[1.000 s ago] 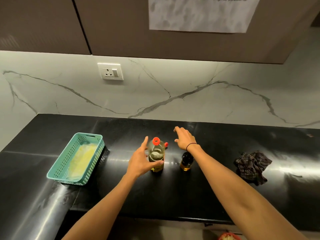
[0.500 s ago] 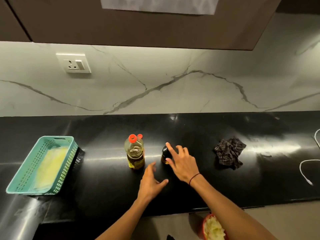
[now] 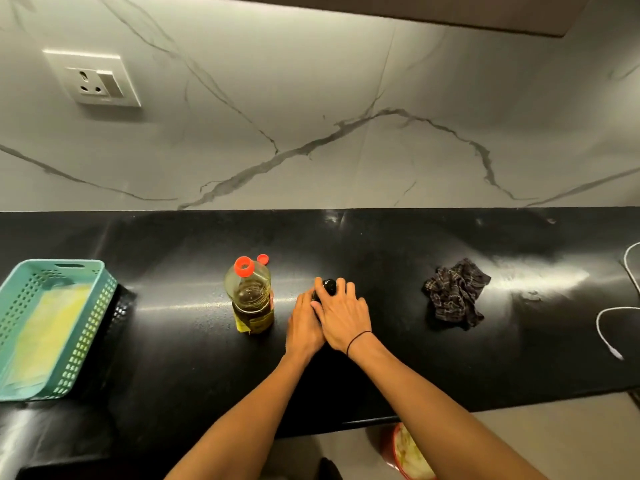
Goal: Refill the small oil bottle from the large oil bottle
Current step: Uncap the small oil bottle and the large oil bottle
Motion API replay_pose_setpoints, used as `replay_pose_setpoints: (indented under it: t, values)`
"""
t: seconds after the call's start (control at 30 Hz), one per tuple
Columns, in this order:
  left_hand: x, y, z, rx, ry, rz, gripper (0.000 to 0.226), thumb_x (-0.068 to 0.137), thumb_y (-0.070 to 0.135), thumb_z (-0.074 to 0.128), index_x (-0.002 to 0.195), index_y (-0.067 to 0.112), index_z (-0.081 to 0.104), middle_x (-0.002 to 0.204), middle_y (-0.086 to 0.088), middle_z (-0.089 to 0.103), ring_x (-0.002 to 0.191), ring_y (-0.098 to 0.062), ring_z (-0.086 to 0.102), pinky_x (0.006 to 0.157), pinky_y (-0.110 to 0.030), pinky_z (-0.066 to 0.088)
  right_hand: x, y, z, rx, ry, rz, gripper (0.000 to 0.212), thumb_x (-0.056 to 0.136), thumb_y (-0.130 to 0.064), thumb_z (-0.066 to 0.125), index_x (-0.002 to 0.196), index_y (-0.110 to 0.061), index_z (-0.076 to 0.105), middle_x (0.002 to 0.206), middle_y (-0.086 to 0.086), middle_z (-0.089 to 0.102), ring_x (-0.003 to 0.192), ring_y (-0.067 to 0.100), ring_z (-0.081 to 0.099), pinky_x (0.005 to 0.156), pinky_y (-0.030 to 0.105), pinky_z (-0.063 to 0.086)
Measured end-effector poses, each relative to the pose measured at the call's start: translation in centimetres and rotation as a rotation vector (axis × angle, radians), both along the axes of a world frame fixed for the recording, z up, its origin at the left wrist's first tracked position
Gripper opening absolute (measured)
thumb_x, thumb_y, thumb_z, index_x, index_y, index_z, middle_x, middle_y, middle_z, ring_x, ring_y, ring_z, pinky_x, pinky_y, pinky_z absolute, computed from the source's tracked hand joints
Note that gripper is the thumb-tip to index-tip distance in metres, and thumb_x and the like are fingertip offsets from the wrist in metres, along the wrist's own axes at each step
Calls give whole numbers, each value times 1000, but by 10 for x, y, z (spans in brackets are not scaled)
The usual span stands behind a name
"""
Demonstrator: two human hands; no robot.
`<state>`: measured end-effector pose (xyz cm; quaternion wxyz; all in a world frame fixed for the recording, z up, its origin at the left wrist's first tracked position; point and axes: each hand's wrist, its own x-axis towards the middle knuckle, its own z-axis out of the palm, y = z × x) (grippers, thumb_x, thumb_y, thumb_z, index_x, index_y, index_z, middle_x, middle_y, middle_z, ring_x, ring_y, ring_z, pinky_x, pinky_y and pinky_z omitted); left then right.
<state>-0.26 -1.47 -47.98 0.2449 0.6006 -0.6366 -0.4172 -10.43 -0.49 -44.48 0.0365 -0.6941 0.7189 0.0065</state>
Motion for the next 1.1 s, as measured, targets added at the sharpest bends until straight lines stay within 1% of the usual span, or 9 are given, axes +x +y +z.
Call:
replay_pose_setpoints:
  t: [0.13,0.2,0.27,0.47,0.6,0.73,0.83,0.93,1.1]
  values:
    - [-4,-9,-13,-74,62,88,25,102,25,68,125,17,70,114,-5,76,106,-21,71,89,-37,60,-5,0,-11,-96,13,74,42,106,-45,38,142,-25,35,117,12,50,99,29,49,79,41,49]
    - [-4,-13,-19,-119,57,68,17,100,24,70,114,15,73,103,-4,78,95,-19,73,74,-25,56,-11,-3,-13,-136,39,136,41,106,-44,39,141,-23,40,114,13,53,96,29,50,80,41,47]
    - [-4,-16,-24,-166,47,44,18,97,25,72,112,16,74,99,-3,79,90,-15,72,68,-11,45,-16,-7,-12,-162,73,195,41,105,-44,40,139,-21,43,113,13,54,95,29,50,80,42,45]
    - [0,-30,-38,-175,3,-20,34,84,33,84,111,18,71,90,-3,78,75,-10,66,61,-5,38,-34,-19,-13,-192,142,400,38,105,-45,38,134,-22,46,105,10,51,88,26,45,75,42,39]
    - [6,-39,-45,-161,8,-74,48,70,39,91,109,19,71,90,0,78,80,-11,69,71,-23,54,-54,-34,-5,-120,153,616,39,106,-46,37,139,-26,43,111,10,49,90,25,44,78,41,40]
    - [11,-47,-40,-129,88,-158,40,71,38,92,103,22,73,92,10,77,87,-4,73,80,-31,63,-73,-64,22,-4,271,919,42,106,-43,39,146,-32,37,114,10,45,90,22,44,79,40,41]
    - [14,-55,-30,-60,81,-279,38,70,36,93,101,25,73,91,8,79,86,-5,75,83,-41,64,-78,-81,35,54,384,1100,48,102,-36,51,147,-33,34,116,10,42,92,23,46,79,40,44]
    - [18,-60,-22,-12,34,-347,41,68,37,93,101,28,72,93,7,79,90,-11,75,85,-46,62,-79,-84,38,53,413,1154,53,99,-34,60,146,-33,34,115,10,45,92,23,47,78,39,46]
    - [22,-61,-18,59,24,-430,41,68,29,93,99,34,68,95,8,78,90,-10,74,88,-48,63,-82,-73,29,39,305,1135,38,105,-42,42,141,-33,39,113,8,46,91,22,44,81,40,47]
